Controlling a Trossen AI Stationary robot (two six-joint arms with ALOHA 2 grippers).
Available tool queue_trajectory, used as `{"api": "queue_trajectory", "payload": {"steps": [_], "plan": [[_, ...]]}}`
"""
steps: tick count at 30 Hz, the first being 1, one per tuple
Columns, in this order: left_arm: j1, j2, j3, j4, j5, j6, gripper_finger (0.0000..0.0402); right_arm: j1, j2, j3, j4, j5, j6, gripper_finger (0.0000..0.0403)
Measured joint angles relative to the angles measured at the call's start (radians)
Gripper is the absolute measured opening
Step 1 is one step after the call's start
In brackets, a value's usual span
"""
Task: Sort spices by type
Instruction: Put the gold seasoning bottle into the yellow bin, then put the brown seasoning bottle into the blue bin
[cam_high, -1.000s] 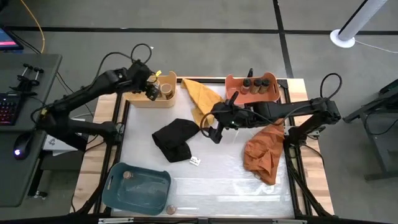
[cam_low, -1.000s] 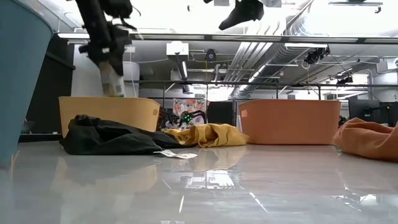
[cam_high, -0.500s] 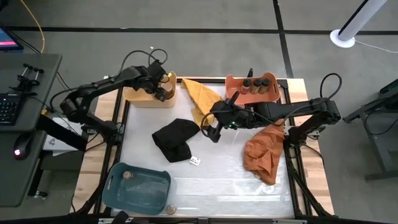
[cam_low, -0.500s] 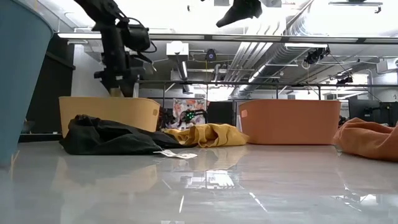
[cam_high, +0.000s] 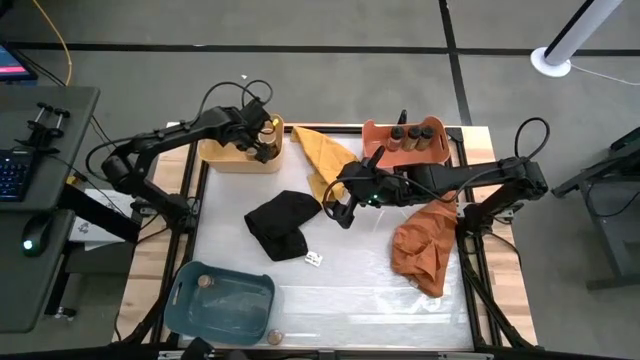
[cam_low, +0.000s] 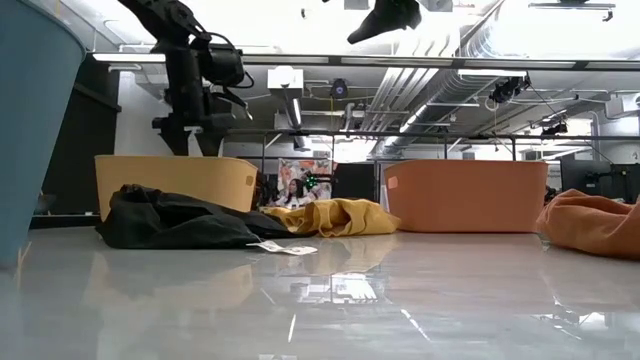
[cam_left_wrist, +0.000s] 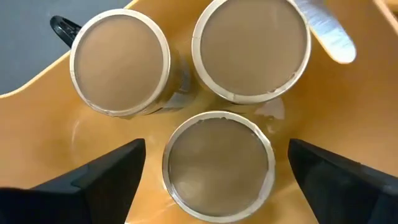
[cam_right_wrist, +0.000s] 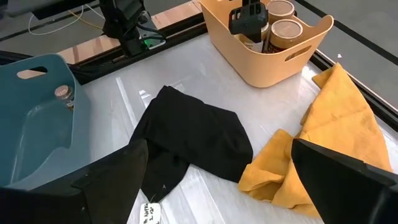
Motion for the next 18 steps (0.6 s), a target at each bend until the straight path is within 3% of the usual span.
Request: {"api": "queue_trajectory", "payload": {"steps": [5,11,18], "plan": [[0.000,-0.038,0.000,-0.001,0.003,0.000,0.0384,0.000,0.000,0.000,0.000,0.002,-0.001,0.0391],[-0.017,-0.216,0.000,0.001,0.077,-0.013,0.0386,-0.003,0.000,0.000,0.000,0.002,-0.008,0.0391],[-0.207,-0.509,0.002,0.108,0.175,-0.116,0.0387,-0.010,0.000,0.000,0.000,0.002,-0.015,0.0391]]}}
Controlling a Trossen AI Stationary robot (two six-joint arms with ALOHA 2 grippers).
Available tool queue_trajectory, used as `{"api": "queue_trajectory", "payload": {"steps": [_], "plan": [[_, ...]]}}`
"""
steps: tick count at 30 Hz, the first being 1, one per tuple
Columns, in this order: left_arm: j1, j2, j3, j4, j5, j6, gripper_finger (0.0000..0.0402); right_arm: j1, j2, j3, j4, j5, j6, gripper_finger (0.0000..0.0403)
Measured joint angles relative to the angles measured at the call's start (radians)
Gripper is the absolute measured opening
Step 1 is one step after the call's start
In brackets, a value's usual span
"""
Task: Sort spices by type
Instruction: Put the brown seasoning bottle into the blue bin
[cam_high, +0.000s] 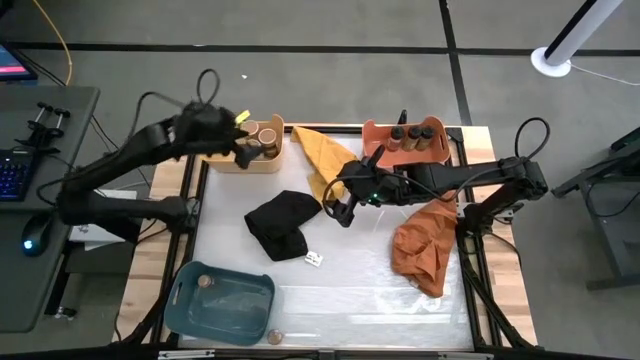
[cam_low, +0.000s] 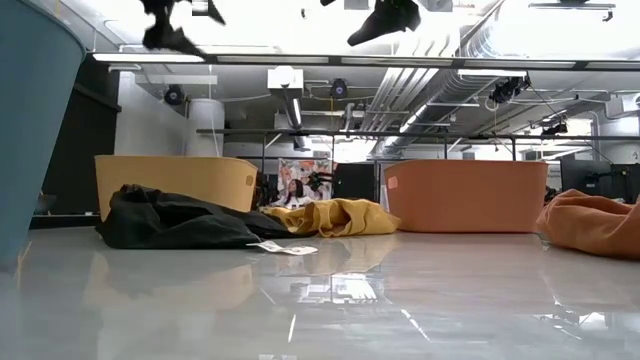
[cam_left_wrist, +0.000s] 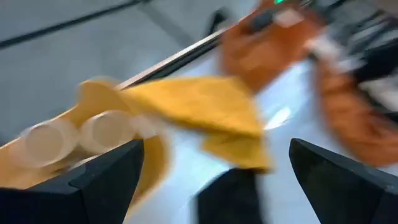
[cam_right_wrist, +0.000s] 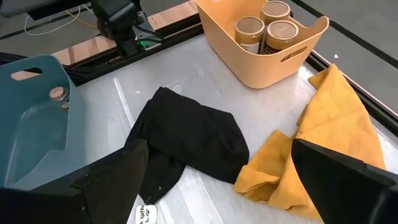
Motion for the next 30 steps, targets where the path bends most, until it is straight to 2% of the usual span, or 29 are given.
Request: {"api": "queue_trajectory", "payload": {"steps": [3,6,12,18,23,30], "plan": [[-0.130,-0.061,0.000,0.044,0.001,-0.074,0.0387,0.000,-0.006,0.000,-0.004,0.001,0.014,0.0391],[-0.268,-0.069,0.000,0.085,-0.016,-0.107,0.0387,0.004,-0.031,0.000,-0.035,0.001,0.024,0.0391],[-0.535,0.016,0.000,0.188,-0.032,-0.070,0.0387,0.035,-0.065,0.000,-0.196,-0.002,0.098,0.0391],[-0.738,0.097,-0.001,0.222,-0.016,-0.110,0.0387,0.072,-0.056,-0.002,-0.288,-0.010,0.185,0.0391],[-0.872,0.129,-0.001,0.098,-0.032,-0.124,0.0387,0.087,-0.046,-0.084,-0.207,-0.176,0.206,0.0391],[-0.899,0.257,-0.002,0.081,-0.028,0.072,0.0387,0.105,-0.040,-0.208,-0.080,-0.207,0.243,0.0391]]}}
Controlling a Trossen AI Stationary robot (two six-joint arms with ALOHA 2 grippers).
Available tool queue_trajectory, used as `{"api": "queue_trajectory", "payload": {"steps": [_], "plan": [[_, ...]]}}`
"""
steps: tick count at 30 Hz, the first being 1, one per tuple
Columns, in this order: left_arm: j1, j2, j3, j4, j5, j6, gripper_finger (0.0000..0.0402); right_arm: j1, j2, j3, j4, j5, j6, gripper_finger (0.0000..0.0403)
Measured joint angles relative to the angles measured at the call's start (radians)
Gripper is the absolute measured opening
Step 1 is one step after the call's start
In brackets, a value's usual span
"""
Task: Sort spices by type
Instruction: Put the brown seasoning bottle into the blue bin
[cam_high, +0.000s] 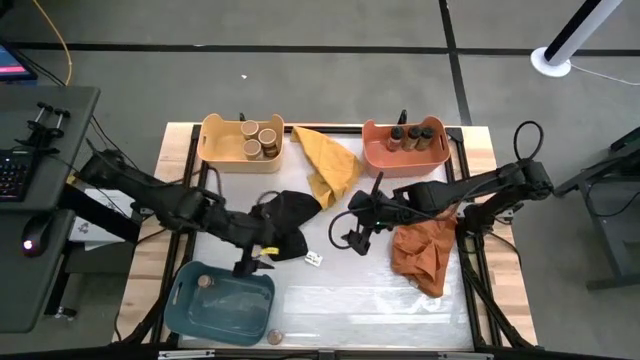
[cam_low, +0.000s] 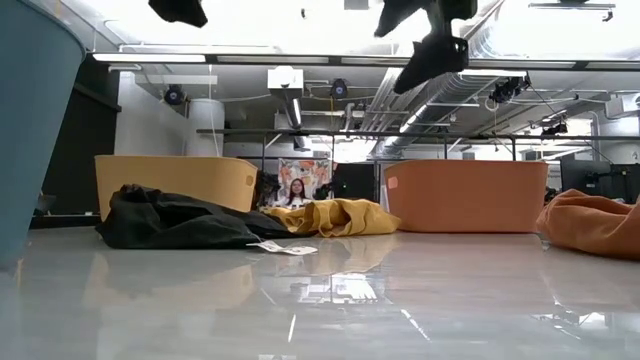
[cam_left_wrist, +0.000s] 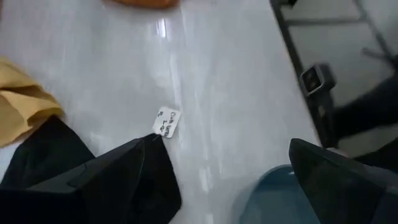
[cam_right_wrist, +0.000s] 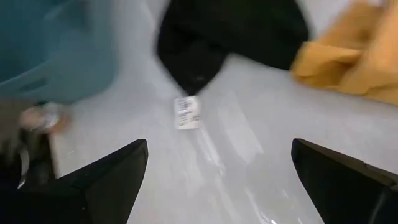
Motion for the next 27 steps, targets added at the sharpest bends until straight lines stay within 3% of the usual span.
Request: {"api": "queue_trajectory", "payload": {"steps": [3,7,13,17,21,27], "plan": [[0.003,0.039,0.000,-0.002,-0.009,0.014,0.0387,0.013,0.008,-0.022,0.078,-0.055,-0.024,0.0391],[-0.020,0.062,0.055,-0.043,-0.045,-0.075,0.0387,0.041,0.035,-0.050,0.182,-0.074,-0.129,0.0388],[-0.144,0.153,0.261,-0.251,-0.235,-0.212,0.0382,0.083,0.161,-0.056,0.394,-0.209,-0.321,0.0360],[-0.243,0.243,0.380,-0.440,-0.265,-0.375,0.0381,0.125,0.273,-0.020,0.538,-0.267,-0.337,0.0341],[-0.319,0.285,0.414,-0.502,-0.266,-0.511,0.0381,0.191,0.387,0.093,0.565,-0.240,-0.307,0.0336],[-0.388,0.261,0.412,-0.497,-0.302,-0.547,0.0381,0.265,0.545,0.290,0.560,-0.098,-0.195,0.0335]]}}
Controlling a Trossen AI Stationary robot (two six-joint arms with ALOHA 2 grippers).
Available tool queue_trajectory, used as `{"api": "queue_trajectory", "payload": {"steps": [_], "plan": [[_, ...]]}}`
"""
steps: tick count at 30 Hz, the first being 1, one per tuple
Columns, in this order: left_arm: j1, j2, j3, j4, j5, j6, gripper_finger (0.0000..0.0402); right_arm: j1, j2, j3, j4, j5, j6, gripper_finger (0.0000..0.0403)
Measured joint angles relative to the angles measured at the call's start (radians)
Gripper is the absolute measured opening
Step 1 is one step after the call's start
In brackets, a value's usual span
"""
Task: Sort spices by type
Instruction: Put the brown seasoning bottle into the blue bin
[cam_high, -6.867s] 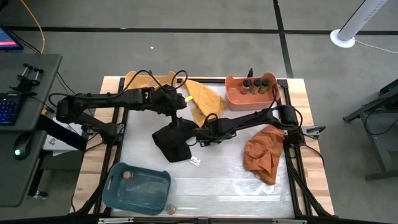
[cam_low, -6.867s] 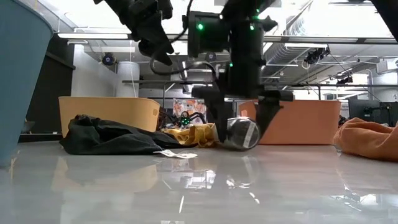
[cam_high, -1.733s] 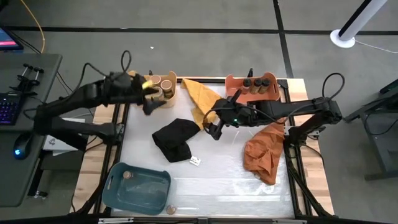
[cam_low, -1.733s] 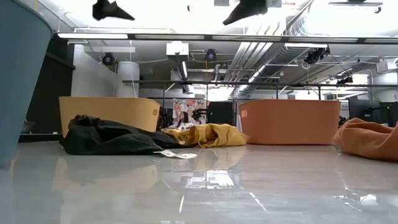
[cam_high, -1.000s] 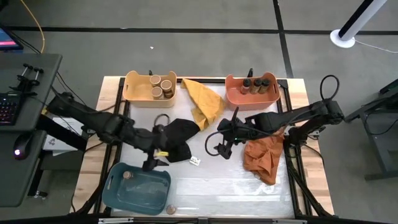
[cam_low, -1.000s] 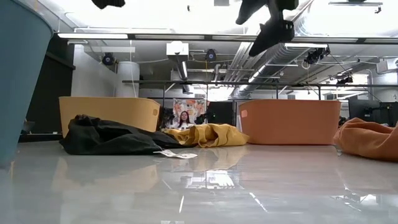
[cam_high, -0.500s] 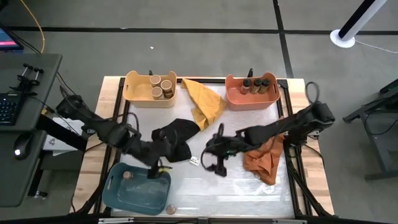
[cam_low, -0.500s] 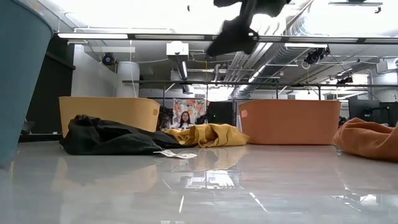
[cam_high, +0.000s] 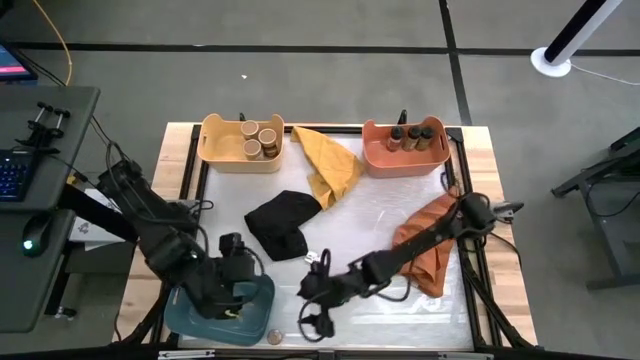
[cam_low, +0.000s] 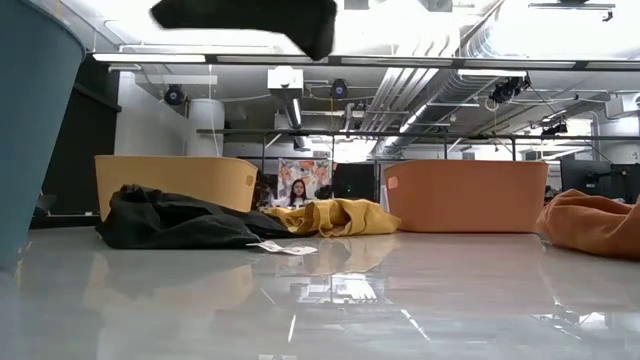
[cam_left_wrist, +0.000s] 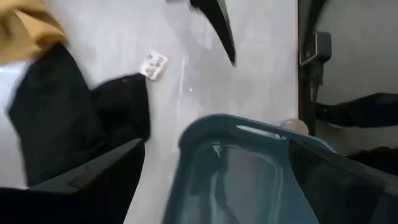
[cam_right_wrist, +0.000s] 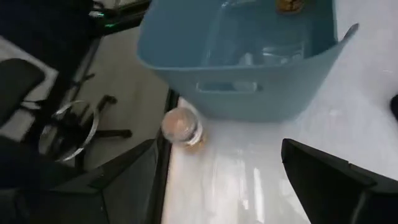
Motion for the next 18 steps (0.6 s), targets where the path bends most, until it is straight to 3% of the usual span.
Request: {"api": "queue_trajectory", "payload": {"steps": [9,18], "plan": [[-0.020,-0.057,0.000,0.003,-0.128,0.075,0.0381,0.064,0.249,0.347,-0.185,0.079,0.055,0.0335],[-0.019,-0.061,0.000,0.006,-0.139,0.072,0.0381,0.088,0.439,0.612,-0.248,0.086,-0.056,0.0335]]}}
